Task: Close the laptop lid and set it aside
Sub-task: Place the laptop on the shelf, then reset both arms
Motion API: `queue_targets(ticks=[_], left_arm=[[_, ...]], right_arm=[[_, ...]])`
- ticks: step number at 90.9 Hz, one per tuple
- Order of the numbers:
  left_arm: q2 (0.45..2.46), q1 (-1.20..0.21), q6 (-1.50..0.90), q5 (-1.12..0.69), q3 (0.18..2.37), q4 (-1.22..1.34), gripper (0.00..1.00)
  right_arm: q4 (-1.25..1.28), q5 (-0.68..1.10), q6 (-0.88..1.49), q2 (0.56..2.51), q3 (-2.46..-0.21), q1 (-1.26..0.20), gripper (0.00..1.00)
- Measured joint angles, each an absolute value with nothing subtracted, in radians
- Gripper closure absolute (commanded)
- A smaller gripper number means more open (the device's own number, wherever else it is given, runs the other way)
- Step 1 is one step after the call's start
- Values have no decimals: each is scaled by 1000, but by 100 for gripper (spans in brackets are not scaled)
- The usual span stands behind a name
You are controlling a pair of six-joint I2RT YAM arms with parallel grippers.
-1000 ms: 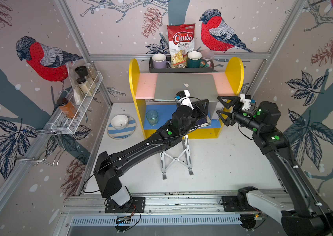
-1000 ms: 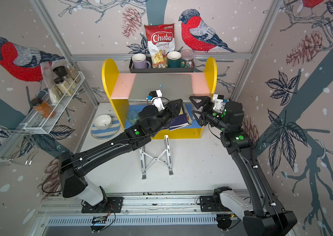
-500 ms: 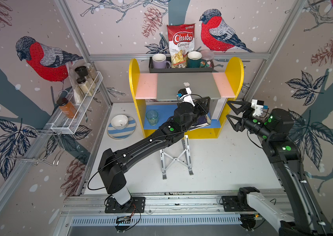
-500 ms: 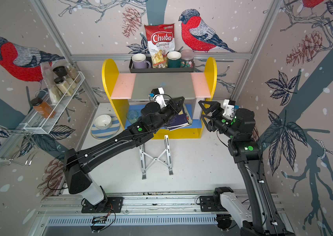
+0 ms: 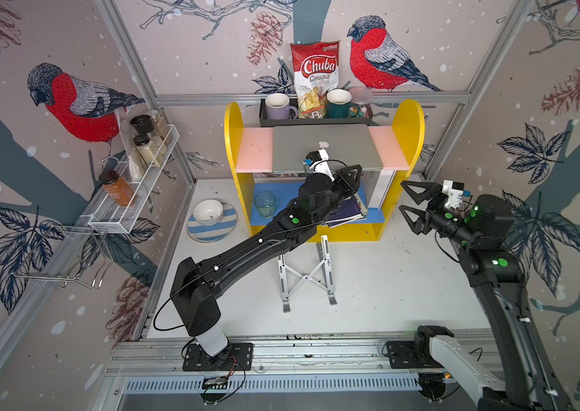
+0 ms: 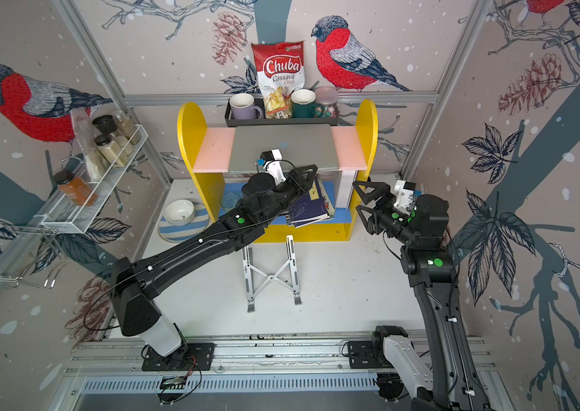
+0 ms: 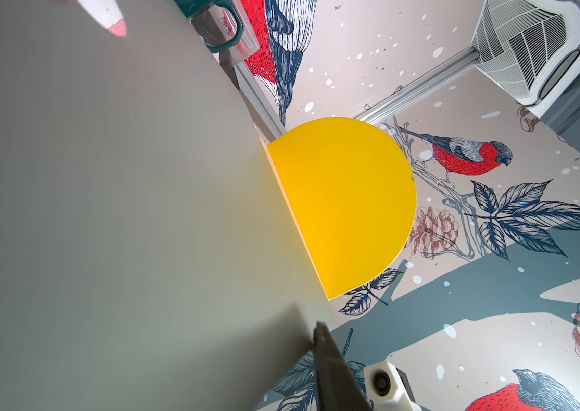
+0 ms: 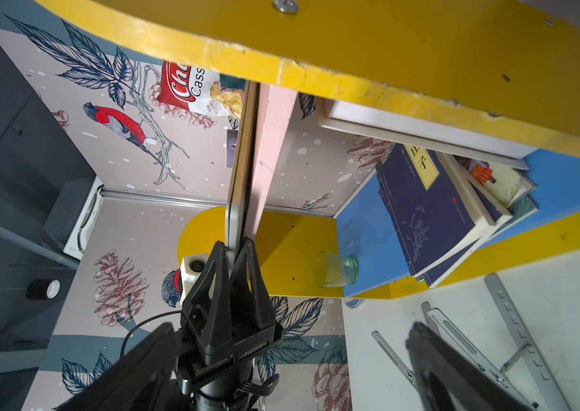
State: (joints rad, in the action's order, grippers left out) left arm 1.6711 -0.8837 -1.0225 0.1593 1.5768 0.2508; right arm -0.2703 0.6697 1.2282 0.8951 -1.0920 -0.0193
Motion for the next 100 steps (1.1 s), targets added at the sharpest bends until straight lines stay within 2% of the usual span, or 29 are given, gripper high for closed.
queue_targets(ticks=[17, 21, 25, 100], left_arm=[[1640, -882, -1024, 153, 1558, 257, 22], [1631, -882, -1024, 151, 1544, 262, 10], [1622, -882, -1025, 155, 1528, 267, 4], [1384, -972, -993, 188, 1180, 308, 3]], right_arm=[[-270, 682, 1216, 903, -1092, 1, 0], [-270, 685, 1210, 908, -1092, 7, 0], [-270, 686, 1208, 912, -1091, 14, 0], [-313, 669, 1096, 933, -1087, 83, 0]])
